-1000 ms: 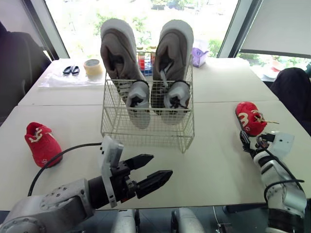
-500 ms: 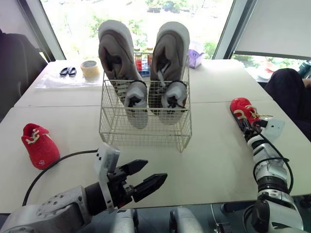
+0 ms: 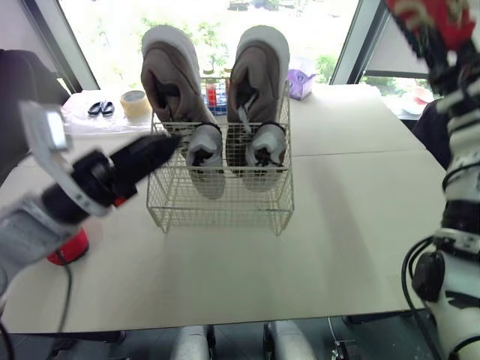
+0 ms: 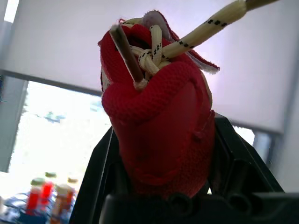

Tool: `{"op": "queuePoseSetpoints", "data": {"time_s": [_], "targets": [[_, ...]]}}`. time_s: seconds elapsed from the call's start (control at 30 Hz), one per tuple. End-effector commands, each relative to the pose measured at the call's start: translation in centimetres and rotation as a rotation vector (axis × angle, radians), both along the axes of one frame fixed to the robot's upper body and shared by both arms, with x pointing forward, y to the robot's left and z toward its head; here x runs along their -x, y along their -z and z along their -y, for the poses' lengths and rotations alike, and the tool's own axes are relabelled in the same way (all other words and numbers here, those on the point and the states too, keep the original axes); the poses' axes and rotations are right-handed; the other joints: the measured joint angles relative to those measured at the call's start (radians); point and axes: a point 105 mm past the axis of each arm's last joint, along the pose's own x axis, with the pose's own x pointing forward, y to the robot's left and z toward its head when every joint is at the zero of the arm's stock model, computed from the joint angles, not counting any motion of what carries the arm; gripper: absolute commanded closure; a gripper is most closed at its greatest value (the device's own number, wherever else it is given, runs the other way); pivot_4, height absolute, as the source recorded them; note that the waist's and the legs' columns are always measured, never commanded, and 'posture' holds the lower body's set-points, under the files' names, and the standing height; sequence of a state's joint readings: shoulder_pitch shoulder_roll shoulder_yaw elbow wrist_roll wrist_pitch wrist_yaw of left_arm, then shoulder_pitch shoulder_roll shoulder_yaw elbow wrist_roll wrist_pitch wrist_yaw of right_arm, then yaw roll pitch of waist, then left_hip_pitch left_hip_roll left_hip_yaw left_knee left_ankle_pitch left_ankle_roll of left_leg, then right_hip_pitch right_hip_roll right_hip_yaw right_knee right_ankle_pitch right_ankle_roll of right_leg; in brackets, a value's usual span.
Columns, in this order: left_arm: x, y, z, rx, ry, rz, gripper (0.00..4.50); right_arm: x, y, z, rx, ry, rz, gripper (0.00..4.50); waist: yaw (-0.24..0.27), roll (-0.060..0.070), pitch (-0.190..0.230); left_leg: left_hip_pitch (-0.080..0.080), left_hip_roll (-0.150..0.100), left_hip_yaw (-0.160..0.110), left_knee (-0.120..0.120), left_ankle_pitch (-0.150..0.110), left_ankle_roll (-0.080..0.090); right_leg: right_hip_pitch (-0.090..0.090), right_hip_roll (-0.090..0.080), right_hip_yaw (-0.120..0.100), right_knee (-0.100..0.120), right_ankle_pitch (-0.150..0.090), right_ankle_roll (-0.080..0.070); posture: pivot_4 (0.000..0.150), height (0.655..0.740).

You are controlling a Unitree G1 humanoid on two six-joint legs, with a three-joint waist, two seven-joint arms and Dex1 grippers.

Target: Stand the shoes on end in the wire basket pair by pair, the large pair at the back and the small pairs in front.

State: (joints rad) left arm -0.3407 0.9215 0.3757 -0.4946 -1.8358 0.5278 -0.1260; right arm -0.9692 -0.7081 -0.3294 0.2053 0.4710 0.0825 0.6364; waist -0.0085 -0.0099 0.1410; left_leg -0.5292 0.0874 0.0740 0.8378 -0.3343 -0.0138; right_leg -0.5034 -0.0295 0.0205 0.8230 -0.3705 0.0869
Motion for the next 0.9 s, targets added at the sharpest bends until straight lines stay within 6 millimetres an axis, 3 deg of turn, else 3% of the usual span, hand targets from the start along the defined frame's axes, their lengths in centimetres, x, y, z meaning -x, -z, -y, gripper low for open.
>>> {"op": "queuePoseSetpoints", "data": {"time_s": [0.03,0.2,0.37,0.63,0.9], "targets": [[-1.1,-2.3,-0.5,0.091,-0.016,0.066,0.00,1.2,-0.7,-3.8,0.174,-0.140,-0.002,2.99,0.000,-0.002,-0.001,0.000,0.000,-0.001,0.000,0.000,0.000,0.001,0.000,0.000,0.000,0.000,0.000,0.150,0.6552],[-1.3,-5.0,-1.5,0.132,0.032,0.137,0.00,3.3,-1.3,-8.7,0.410,-0.285,0.043,2.99,-0.003,0.000,0.001,0.000,-0.001,0.002,0.002,0.001,-0.002,-0.001,-0.001,0.004,0.001,0.000,0.000,0.150,0.6552],[-1.6,-4.5,-1.8,-0.017,0.087,0.152,0.00,5.0,-0.3,-12.3,0.603,-0.401,0.067,2.99,-0.006,0.000,0.001,0.000,0.000,0.002,-0.001,0.001,-0.002,-0.003,0.000,0.003,0.002,0.000,0.000,0.150,0.6552],[-1.5,-4.9,-1.1,-0.080,0.226,0.184,0.00,5.7,0.8,-14.3,0.730,-0.478,0.092,2.99,-0.003,-0.002,0.001,0.000,-0.001,0.002,0.001,0.003,-0.005,-0.002,-0.001,0.003,0.002,-0.001,-0.003,0.150,0.6552],[-1.6,-2.9,0.1,-0.211,0.354,0.147,0.00,6.3,1.7,-15.4,0.796,-0.508,0.138,2.99,-0.005,-0.002,0.002,0.000,0.000,0.002,0.000,0.003,-0.005,-0.003,-0.001,0.003,0.003,0.000,-0.001,0.150,0.6552]]}}
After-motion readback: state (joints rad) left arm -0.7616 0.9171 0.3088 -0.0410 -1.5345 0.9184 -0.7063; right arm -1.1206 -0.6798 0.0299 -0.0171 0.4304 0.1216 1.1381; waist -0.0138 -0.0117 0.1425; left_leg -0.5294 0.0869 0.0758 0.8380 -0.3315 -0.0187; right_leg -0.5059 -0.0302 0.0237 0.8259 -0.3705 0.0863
